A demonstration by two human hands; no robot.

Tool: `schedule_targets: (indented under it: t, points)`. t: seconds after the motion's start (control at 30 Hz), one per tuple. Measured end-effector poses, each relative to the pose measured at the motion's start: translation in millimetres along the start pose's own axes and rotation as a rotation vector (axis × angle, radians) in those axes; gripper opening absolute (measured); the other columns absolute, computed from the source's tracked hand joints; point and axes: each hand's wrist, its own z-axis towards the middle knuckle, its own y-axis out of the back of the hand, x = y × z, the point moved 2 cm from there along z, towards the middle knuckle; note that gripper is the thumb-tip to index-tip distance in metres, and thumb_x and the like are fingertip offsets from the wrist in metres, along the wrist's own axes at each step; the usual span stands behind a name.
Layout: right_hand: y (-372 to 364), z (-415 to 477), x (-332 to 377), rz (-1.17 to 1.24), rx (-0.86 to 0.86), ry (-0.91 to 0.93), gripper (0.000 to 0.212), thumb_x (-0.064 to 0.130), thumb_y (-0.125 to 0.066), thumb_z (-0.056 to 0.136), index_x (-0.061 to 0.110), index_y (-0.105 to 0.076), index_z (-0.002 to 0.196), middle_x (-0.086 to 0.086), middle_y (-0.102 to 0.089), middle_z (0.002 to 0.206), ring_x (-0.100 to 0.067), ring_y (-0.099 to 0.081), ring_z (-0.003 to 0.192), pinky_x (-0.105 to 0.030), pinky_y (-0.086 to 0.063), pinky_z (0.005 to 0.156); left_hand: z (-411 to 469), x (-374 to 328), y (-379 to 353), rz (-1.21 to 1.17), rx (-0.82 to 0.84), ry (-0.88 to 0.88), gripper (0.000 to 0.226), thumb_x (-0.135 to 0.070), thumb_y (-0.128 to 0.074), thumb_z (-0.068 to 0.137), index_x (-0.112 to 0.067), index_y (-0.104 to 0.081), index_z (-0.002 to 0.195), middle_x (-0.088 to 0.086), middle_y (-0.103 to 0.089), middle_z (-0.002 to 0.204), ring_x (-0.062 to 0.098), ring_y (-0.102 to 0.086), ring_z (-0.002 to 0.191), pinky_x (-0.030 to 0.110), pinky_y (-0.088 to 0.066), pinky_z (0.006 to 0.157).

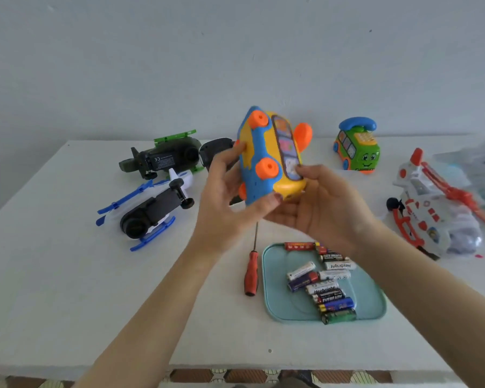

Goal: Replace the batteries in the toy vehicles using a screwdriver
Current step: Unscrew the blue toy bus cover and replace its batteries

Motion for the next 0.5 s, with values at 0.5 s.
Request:
schedule_targets:
  t: [0.5]
  points:
    - [34.9, 89.4, 99.8, -1.004, -0.644, 0.203, 0.043, 0.048, -0.067, 0.08, 0.006, -0.061, 0.088, -0.009, -0.062, 0.08, -0.018, -0.058, 0.069, -0.027, -0.043, 0.057, 145.9, 17.5, -32.4, 0.875, 0.209, 0.069, 0.044, -0.012, -0.081, 0.07, -0.009, -0.068, 0.112, 0.006, -0.07, 0.109, 0.023, -0.062, 0.104, 0.03, -0.048, 0.081]
